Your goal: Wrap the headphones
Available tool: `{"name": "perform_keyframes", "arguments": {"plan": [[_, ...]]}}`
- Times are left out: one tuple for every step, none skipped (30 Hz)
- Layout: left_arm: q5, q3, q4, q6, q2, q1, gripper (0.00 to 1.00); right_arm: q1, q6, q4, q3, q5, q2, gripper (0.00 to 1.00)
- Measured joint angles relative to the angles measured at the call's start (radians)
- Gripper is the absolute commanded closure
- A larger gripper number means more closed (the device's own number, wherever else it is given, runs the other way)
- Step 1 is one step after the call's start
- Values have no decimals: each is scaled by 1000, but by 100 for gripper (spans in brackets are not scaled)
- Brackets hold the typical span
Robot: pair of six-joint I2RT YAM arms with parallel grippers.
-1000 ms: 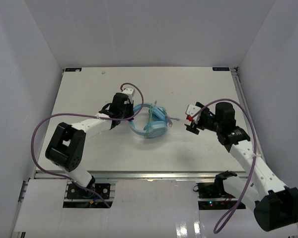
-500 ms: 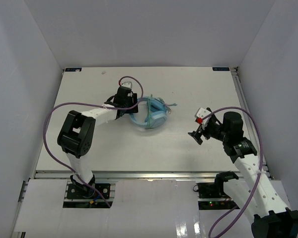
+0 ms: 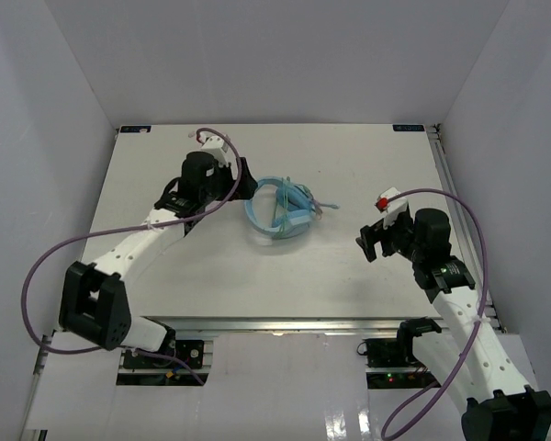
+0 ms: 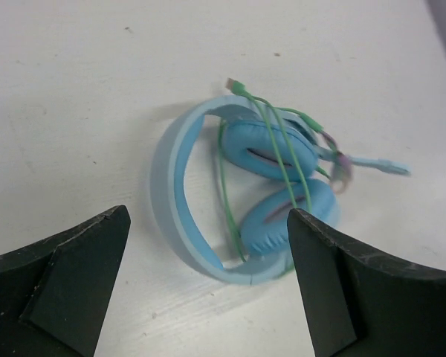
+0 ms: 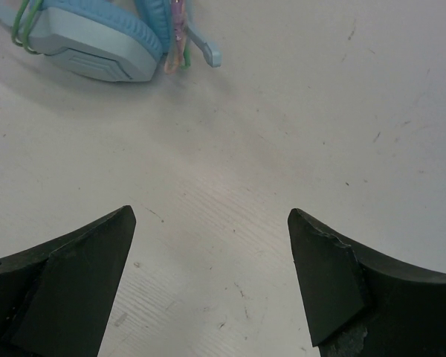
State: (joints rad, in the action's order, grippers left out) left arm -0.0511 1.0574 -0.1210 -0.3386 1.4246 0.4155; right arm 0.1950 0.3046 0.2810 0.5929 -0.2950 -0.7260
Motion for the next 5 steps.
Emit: {"name": "perform_keyframes", "arguments": {"plan": [[-31,-26,-2,7,-58,-1,2,-1,-24,0,0,24,0,10],[-61,-59,-9,13,-119,-1,2,-2,-45,1,1,49,0,10],[-91,-94,-21,18,-181,-1,2,-2,-66,1,2,76,0,10],[-123,-126,-28,23,-235,-1,2,-4,-80,0,2,97,0,10],[-154,-169,-34,27,-295,-1,2,-5,-90,0,3,117,0,10]]}}
